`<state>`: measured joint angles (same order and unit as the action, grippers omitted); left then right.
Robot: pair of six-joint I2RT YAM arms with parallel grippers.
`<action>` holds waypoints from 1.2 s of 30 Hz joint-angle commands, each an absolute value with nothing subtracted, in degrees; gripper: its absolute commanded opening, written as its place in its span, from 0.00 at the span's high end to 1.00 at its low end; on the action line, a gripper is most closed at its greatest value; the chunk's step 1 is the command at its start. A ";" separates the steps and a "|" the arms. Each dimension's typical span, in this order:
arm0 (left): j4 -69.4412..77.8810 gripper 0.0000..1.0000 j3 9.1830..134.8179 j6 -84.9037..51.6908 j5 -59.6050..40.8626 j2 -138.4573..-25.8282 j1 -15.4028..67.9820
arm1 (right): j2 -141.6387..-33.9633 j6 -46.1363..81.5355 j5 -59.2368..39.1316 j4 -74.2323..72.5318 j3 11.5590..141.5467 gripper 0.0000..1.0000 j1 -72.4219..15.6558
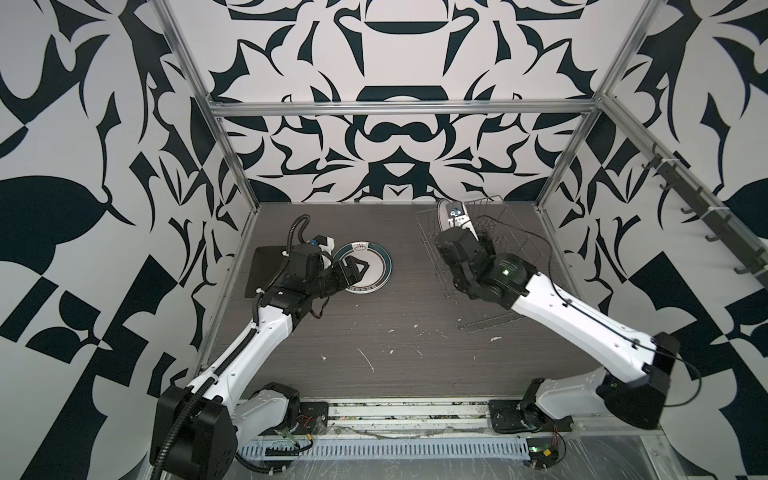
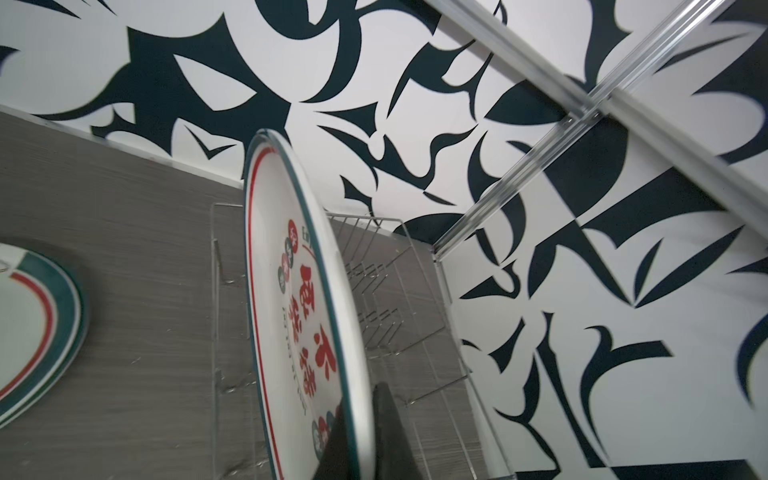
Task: Unload the plates from the dish rack
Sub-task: 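Carry the printed plate toward the left gripper while the left gripper reaches for it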
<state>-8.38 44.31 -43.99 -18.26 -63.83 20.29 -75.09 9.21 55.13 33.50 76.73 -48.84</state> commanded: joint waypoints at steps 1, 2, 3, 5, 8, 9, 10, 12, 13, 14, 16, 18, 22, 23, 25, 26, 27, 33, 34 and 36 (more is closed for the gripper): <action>-4.17 0.16 42.05 -47.15 -19.45 -62.63 20.73 | -67.83 15.67 50.50 23.93 71.25 1.00 -48.87; -2.29 0.16 41.28 -47.74 -21.10 -62.88 20.74 | -65.51 16.61 50.07 22.06 68.80 1.00 -48.91; -0.66 0.16 40.66 -48.57 -22.72 -63.30 20.74 | -63.40 17.73 48.94 20.00 66.70 1.00 -48.87; 2.76 0.16 39.23 -50.24 -25.36 -64.30 20.74 | -59.93 20.68 47.28 17.77 63.32 1.00 -48.82; 6.64 0.16 37.42 -52.47 -27.15 -65.42 20.74 | -56.31 24.40 44.34 15.18 59.43 1.00 -48.78; 7.53 0.16 36.97 -52.85 -27.46 -65.63 20.74 | -55.55 25.60 42.81 14.21 58.38 1.00 -48.78; 8.13 0.16 36.71 -53.26 -27.67 -65.74 20.74 | -55.06 26.86 41.74 13.69 57.58 1.00 -48.74; 9.49 0.16 36.28 -54.15 -28.75 -66.08 20.74 | -54.58 29.75 37.99 11.56 55.61 1.00 -48.63; 10.02 0.16 36.14 -54.56 -29.18 -66.18 20.74 | -54.65 31.37 36.85 10.92 55.08 1.00 -48.64; 10.71 0.16 35.88 -55.15 -29.48 -66.18 20.74 | -54.83 32.78 35.54 9.97 54.18 1.00 -48.61; 11.50 0.16 35.44 -55.63 -29.79 -66.10 20.74 | -55.68 35.39 32.84 7.90 52.91 1.00 -48.62; 11.51 0.16 35.08 -55.62 -29.63 -65.75 20.74 | -56.89 38.12 30.01 5.36 51.75 1.00 -48.62; 11.69 0.16 34.50 -55.72 -29.64 -64.96 20.74 | -59.25 42.47 26.53 3.06 51.06 1.00 -48.20; 11.60 0.16 34.54 -55.79 -29.70 -64.95 20.74 | -59.92 43.77 25.91 2.75 51.13 1.00 -48.00; 11.60 0.16 34.52 -55.80 -29.79 -64.95 20.74 | -60.74 45.50 24.54 1.40 50.75 1.00 -47.82; 11.68 0.16 34.54 -55.89 -29.80 -64.87 20.74 | -61.03 46.21 24.01 0.64 50.50 1.00 -47.77; 11.77 0.16 34.54 -55.89 -29.79 -64.86 20.74 | -61.40 46.93 23.44 -0.01 50.32 1.00 -47.74; 13.36 0.12 34.20 -56.45 -30.57 -65.47 20.74 | -62.77 50.60 19.64 -1.70 49.94 1.00 -47.27; 13.72 0.12 34.06 -56.54 -30.67 -65.56 20.74 | -62.92 51.00 18.82 -2.20 49.84 1.00 -47.22; 14.73 0.13 33.63 -56.85 -30.91 -65.82 20.74 | -63.48 51.92 16.94 -2.81 49.72 1.00 -46.94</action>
<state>11.97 34.96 -56.16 -29.80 -65.84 20.64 -63.94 48.40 19.92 4.27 49.19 -47.31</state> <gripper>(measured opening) 0.872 0.087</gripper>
